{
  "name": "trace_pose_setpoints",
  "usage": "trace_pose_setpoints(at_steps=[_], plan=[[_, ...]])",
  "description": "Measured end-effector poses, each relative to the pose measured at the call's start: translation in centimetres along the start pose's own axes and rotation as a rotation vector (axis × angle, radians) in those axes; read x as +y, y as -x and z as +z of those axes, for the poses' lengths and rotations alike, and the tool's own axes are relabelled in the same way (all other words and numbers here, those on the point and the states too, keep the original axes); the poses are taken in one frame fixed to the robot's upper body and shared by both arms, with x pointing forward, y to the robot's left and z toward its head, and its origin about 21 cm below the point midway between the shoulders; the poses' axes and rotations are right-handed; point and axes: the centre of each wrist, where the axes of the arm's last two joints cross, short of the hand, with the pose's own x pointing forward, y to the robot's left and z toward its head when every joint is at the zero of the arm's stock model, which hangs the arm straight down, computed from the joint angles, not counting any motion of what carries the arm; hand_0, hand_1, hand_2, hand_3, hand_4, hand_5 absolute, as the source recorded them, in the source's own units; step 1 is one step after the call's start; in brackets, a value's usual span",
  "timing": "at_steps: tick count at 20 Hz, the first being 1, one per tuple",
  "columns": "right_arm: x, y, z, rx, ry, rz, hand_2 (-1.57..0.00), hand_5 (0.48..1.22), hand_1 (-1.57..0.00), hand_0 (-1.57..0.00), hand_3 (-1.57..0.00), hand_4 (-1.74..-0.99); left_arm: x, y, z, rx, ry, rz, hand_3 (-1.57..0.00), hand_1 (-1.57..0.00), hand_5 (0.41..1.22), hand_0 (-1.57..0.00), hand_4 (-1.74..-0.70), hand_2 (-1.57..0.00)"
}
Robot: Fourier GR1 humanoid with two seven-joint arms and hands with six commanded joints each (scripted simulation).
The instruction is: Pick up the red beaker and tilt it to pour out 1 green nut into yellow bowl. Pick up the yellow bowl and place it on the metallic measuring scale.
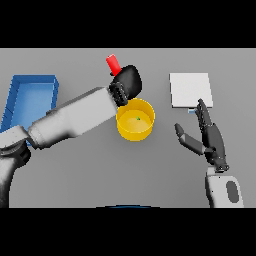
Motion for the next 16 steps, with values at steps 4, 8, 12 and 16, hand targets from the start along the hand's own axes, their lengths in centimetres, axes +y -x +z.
trace_pose_setpoints(at_steps=[4,8,12,16], plan=[[0.3,0.1,0.1,0.004,-0.001,0.009,0.0,0.601,0.0,0.0,0.0,-1.283,0.9,-0.8,-0.2,-0.013,0.029,-0.087,-1.56,-1.57,1.221,-1.57,-1.74,-1.57],[0.2,0.2,0.3,0.001,0.004,0.028,0.0,0.589,0.0,0.0,0.0,-1.268,1.4,-0.7,-0.5,-0.001,0.056,-0.169,-1.57,-1.57,1.221,-1.57,-1.74,-1.57],[0.4,0.3,0.3,0.004,0.012,0.04,0.0,0.584,0.0,0.0,0.0,-1.238,1.7,-0.5,-0.8,0.017,0.066,-0.223,-1.57,-1.57,1.221,-1.57,-1.74,-1.57],[0.5,0.4,0.2,-0.009,0.005,0.032,0.0,0.59,0.0,0.0,0.0,-1.222,3.0,1.8,-0.2,0.061,0.038,-0.237,-1.57,-1.57,1.159,-1.57,-1.74,-1.57]])
